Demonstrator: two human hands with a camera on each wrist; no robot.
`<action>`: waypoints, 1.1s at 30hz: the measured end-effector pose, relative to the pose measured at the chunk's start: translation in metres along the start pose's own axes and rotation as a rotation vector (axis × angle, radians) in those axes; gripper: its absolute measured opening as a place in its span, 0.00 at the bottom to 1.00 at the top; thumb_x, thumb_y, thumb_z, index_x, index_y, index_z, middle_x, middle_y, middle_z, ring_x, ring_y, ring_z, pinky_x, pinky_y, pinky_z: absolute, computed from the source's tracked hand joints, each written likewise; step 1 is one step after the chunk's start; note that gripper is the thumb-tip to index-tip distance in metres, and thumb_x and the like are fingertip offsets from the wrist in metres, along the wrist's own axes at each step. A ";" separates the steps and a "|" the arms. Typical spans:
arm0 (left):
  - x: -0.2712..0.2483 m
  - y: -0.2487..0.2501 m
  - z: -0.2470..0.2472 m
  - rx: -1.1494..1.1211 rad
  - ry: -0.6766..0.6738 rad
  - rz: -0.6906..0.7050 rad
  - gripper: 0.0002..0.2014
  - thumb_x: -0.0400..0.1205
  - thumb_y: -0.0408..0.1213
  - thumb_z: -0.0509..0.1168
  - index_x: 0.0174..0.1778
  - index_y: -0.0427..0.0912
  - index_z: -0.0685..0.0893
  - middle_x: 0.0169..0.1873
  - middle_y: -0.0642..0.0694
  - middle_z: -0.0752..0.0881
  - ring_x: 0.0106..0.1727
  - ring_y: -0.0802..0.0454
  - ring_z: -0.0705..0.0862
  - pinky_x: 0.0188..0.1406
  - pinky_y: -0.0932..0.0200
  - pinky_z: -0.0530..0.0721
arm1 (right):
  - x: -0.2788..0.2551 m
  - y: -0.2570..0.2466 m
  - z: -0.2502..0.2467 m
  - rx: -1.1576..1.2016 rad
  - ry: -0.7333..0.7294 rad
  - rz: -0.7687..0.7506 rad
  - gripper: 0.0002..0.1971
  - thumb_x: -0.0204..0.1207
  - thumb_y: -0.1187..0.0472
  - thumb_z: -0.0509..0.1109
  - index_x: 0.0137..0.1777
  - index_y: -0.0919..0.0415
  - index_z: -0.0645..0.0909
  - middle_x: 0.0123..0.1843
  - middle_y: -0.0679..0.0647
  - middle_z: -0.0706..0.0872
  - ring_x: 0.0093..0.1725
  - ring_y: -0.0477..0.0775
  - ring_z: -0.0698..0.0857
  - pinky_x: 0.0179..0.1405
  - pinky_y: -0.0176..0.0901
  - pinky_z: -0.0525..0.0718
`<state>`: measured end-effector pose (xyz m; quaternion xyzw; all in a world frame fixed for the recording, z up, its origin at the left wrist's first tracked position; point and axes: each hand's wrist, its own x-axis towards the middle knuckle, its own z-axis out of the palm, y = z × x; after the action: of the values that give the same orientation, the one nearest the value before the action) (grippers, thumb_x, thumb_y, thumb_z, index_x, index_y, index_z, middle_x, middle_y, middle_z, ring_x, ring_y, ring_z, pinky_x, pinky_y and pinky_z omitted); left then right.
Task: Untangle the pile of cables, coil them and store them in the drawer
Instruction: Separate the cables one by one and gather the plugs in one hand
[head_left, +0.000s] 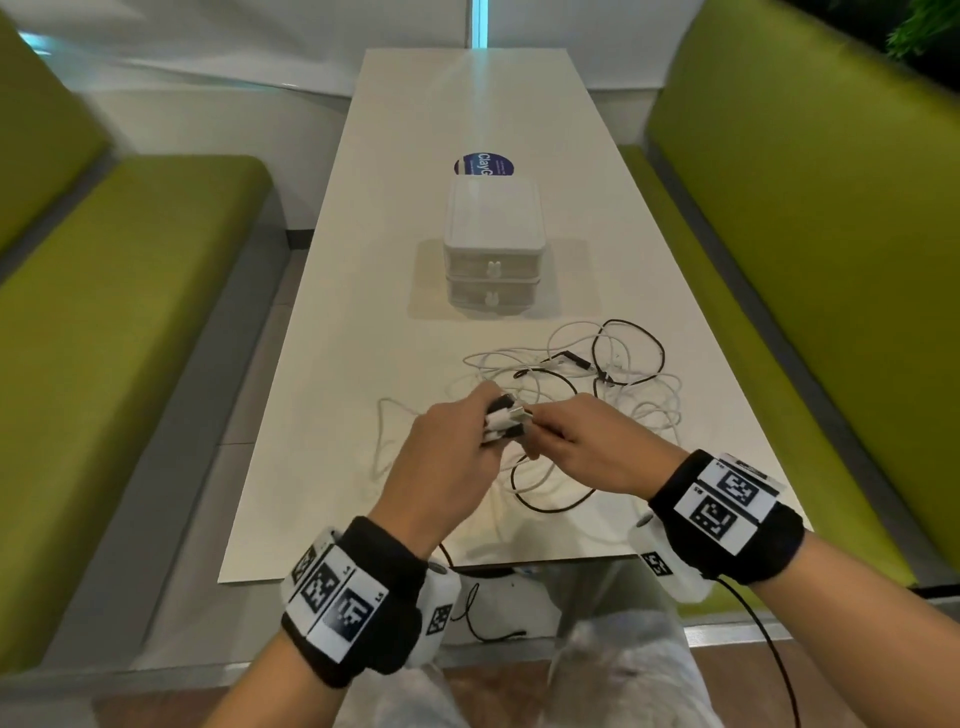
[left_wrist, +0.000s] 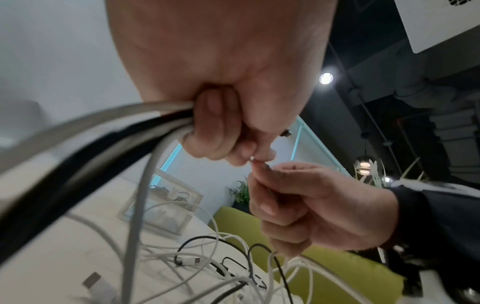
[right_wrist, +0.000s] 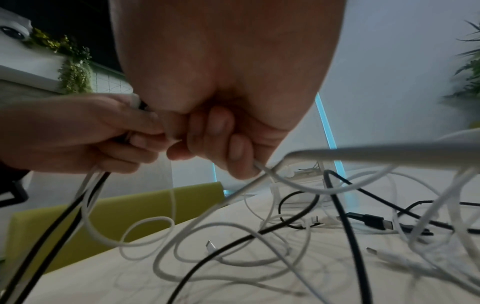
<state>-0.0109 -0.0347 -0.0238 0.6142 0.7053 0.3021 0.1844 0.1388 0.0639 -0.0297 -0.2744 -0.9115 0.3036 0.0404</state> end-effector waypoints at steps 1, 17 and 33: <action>0.001 -0.001 -0.002 -0.040 0.031 -0.005 0.14 0.82 0.38 0.68 0.43 0.58 0.69 0.33 0.52 0.85 0.36 0.46 0.82 0.32 0.57 0.71 | 0.001 0.001 0.001 0.005 0.000 0.010 0.16 0.86 0.46 0.55 0.38 0.46 0.76 0.30 0.39 0.80 0.30 0.36 0.78 0.31 0.34 0.70; 0.008 0.004 -0.022 0.058 0.187 -0.010 0.20 0.77 0.26 0.68 0.63 0.48 0.84 0.52 0.51 0.90 0.53 0.51 0.86 0.50 0.68 0.74 | 0.013 0.008 0.009 -0.113 -0.014 0.065 0.20 0.87 0.46 0.52 0.42 0.58 0.77 0.34 0.49 0.82 0.35 0.52 0.79 0.38 0.49 0.75; 0.012 -0.017 -0.036 -0.114 0.304 -0.053 0.02 0.84 0.40 0.67 0.47 0.49 0.79 0.37 0.50 0.87 0.38 0.49 0.84 0.38 0.53 0.79 | 0.001 0.018 0.009 -0.119 0.038 0.018 0.18 0.84 0.40 0.45 0.36 0.46 0.65 0.28 0.47 0.75 0.28 0.47 0.74 0.31 0.45 0.69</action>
<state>-0.0484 -0.0313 -0.0067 0.5312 0.7228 0.4261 0.1179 0.1440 0.0715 -0.0475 -0.2901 -0.9245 0.2442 0.0385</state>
